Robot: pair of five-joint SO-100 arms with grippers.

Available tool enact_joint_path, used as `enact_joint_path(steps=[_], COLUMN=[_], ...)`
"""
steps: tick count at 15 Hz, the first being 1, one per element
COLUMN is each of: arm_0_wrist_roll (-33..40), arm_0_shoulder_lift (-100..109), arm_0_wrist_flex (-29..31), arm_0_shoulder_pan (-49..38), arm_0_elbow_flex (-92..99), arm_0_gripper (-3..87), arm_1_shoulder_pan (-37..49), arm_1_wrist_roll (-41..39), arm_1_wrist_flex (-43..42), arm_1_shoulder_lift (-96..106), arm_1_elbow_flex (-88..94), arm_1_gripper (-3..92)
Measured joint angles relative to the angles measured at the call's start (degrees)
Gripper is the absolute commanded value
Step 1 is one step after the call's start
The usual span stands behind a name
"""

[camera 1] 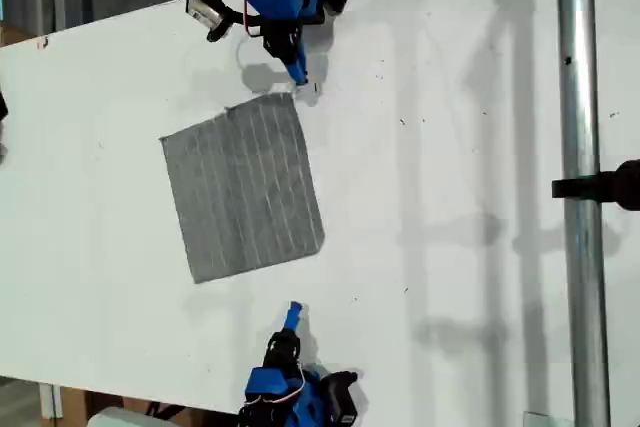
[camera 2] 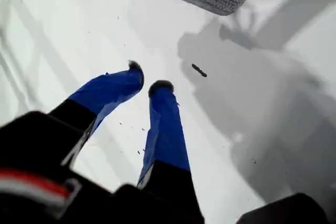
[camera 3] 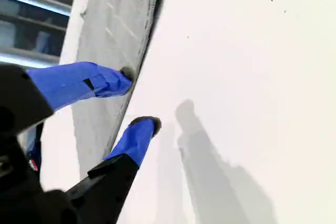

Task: Grasp corners of a towel and fold twice.

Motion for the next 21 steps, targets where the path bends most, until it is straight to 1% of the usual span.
enact_joint_path(steps=[1, 2, 3, 4, 5, 8, 10, 12, 13, 15, 17, 19, 20, 21], arm_0_wrist_roll=[-0.6, -7.2, -15.8, -19.4, -20.7, -21.4, -21.4, -21.4, -21.4, -21.4, -21.4, -21.4, -21.4, -21.4], arm_0_shoulder_lift=[0.0, 0.0, 0.0, 0.0, 0.0, 0.0, 0.0, 0.0, 0.0, 0.0, 0.0, 0.0, 0.0, 0.0], arm_0_wrist_flex=[-0.4, -1.1, -1.3, -1.4, -1.4, -1.4, -1.4, -1.4, -1.4, -1.8, -1.8, -1.8, -1.8, -1.8], arm_0_shoulder_pan=[-0.3, -4.7, -7.8, -8.6, -8.5, -8.5, -8.6, -8.6, -8.6, -8.6, -8.6, -8.6, -8.6, -8.6], arm_0_elbow_flex=[0.0, 0.0, 0.0, 0.0, 0.0, 0.0, 0.0, 0.0, 0.0, 0.0, 0.0, 0.0, 0.0, 0.0], arm_0_gripper=[-2.7, -2.7, -2.7, -2.7, -2.7, -2.7, -2.7, -2.7, -2.7, -2.7, -2.7, -2.7, -2.7, -2.7], arm_1_shoulder_pan=[0.5, 4.4, 5.0, 4.9, 5.8, 5.2, 4.7, 5.4, 6.6, 9.6, 11.6, 13.7, 14.6, 14.9], arm_1_wrist_roll=[0.6, 1.2, 1.4, 1.4, 1.4, 1.1, -0.7, -4.5, -7.7, -17.1, -30.1, -43.7, -48.4, -50.5], arm_1_wrist_flex=[-0.1, -0.2, -0.3, -0.5, -0.5, -0.5, -0.5, -0.7, -0.8, -0.3, -0.3, 0.1, 0.4, 0.4], arm_1_shoulder_lift=[0.0, 0.0, 0.0, 0.0, 0.0, -0.2, -2.4, -11.9, -18.0, -31.9, -43.7, -52.4, -54.6, -56.3], arm_1_elbow_flex=[0.0, 0.0, 0.0, 0.0, 0.0, -1.1, -6.0, -15.1, -19.9, -31.9, -41.5, -45.7, -46.6, -47.1], arm_1_gripper=[-0.1, -0.1, -0.1, -0.1, -0.1, -0.2, -0.2, -0.2, -0.2, -0.2, -0.2, -0.2, -0.2, 12.0])
